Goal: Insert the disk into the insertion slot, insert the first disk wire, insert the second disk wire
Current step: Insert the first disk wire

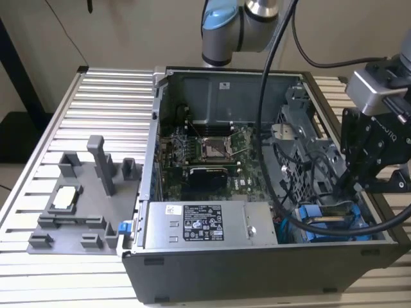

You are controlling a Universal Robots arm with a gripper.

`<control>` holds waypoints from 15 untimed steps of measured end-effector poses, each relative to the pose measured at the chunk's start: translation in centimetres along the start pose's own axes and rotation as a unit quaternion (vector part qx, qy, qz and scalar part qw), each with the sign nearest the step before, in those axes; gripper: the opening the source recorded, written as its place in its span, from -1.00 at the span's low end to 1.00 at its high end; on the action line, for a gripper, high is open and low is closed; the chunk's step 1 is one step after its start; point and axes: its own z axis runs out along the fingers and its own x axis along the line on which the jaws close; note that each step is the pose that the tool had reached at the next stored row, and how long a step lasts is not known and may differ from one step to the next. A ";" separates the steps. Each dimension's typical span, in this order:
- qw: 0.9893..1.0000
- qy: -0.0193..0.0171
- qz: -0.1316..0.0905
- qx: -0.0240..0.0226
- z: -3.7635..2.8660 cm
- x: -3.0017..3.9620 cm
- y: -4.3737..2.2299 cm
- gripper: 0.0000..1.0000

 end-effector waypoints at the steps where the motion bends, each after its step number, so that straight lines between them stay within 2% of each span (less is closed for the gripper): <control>1: 1.000 0.000 0.000 -0.003 0.00 0.04 -0.20 -0.62; 7: 1.000 -0.001 0.000 -0.004 0.00 0.07 -0.35 -0.62; 15: 1.000 -0.002 0.007 -0.004 0.36 0.67 -0.29 -0.62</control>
